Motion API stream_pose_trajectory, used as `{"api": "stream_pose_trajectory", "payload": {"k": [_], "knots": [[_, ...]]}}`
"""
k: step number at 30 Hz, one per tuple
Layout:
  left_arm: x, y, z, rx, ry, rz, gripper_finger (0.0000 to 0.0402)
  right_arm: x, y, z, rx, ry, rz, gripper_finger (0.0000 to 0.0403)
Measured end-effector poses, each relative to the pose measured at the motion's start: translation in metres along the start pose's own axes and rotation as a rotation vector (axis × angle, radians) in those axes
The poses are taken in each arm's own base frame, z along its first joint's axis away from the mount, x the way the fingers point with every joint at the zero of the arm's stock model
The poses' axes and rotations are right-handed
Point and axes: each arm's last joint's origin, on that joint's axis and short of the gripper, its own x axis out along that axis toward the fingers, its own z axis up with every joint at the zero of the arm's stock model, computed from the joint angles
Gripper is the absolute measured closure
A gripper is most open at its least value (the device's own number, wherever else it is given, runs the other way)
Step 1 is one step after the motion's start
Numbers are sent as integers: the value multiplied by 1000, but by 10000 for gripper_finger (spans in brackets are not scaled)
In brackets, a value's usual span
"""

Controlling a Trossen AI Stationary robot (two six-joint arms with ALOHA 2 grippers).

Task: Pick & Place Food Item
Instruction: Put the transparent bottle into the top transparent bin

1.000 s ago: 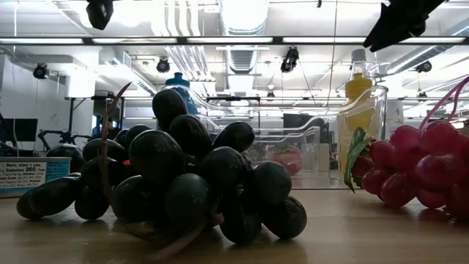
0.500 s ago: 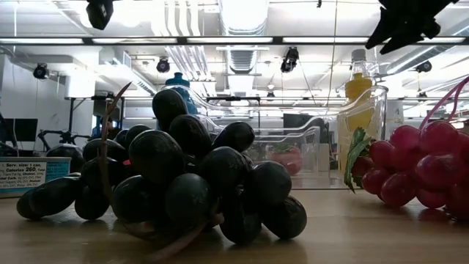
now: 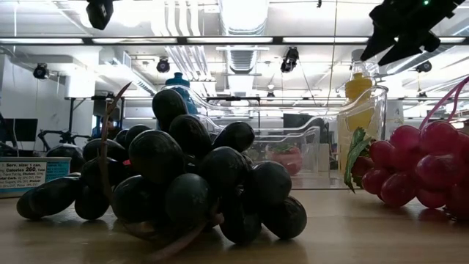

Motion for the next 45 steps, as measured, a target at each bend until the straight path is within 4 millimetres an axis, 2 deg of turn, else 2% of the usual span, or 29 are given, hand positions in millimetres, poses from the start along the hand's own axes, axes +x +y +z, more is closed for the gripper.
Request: {"api": "stream_pose_trajectory", "payload": {"k": [6,18,26,34,45], "knots": [[0,0,0,0,0,0,387,2,-1,5,33,-40,-32,64],[0,0,0,0,0,0,387,15,12,5,-6,-19,-38,69],[0,0,0,0,0,0,387,19,7,7,20,-20,-81,66],[0,0,0,0,0,0,387,32,15,10,15,1,-70,73],[0,0,0,0,0,0,387,40,12,11,17,16,-125,62]]}}
